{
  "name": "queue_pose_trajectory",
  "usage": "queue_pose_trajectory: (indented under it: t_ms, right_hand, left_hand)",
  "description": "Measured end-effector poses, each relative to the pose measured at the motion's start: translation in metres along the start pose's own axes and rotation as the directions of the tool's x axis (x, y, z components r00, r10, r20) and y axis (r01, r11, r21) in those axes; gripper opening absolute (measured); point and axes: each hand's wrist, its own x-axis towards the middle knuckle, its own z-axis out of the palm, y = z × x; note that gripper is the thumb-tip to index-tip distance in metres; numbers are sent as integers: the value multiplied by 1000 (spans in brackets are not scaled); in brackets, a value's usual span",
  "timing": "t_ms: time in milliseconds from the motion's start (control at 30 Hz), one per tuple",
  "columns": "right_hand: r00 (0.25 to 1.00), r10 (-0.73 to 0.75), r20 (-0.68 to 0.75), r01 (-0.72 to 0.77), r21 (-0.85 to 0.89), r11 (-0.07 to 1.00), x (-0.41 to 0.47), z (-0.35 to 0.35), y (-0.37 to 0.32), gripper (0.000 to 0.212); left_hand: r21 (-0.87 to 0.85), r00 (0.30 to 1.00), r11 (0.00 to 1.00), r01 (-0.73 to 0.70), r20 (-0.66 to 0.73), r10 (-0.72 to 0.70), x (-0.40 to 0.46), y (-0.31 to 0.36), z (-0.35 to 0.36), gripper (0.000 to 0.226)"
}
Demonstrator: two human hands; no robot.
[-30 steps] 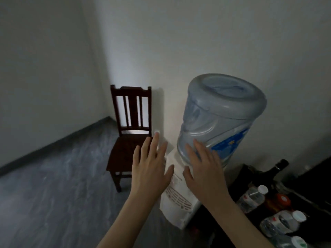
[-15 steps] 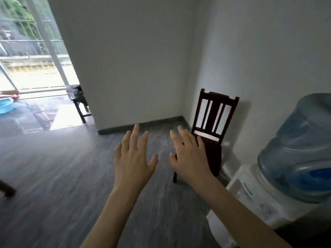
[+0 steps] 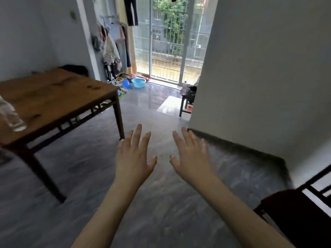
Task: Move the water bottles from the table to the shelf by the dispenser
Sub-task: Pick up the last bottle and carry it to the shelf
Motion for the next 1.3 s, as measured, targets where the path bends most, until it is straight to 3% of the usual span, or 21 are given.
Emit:
queue_pose_trajectory:
  t_ms: [233, 433, 900, 1133, 1300]
  right_hand:
    - [961, -278, -7, 276, 138, 951, 63, 12, -90, 70]
    - [907, -420, 1, 406, 259, 877, 112, 32, -126, 70]
    - [797, -598, 88, 540, 341, 769, 204, 70, -160, 69]
    - [725, -684, 81, 620, 355, 700, 243, 89, -228, 67]
    - [680, -726, 106, 648, 378, 662, 281, 99, -304, 67]
  left_hand:
    - [36, 952, 951, 307, -15, -307, -14, -92, -15, 78]
    - [66, 886, 884, 463, -20, -463, -3, -123, -12, 79]
    - [156, 756, 747, 647, -3, -654, 42, -162, -4, 78]
    - [204, 717, 696, 688, -45, -696, 50, -217, 3, 78]
    - [196, 685, 662, 723, -82, -724, 68, -291, -6, 77]
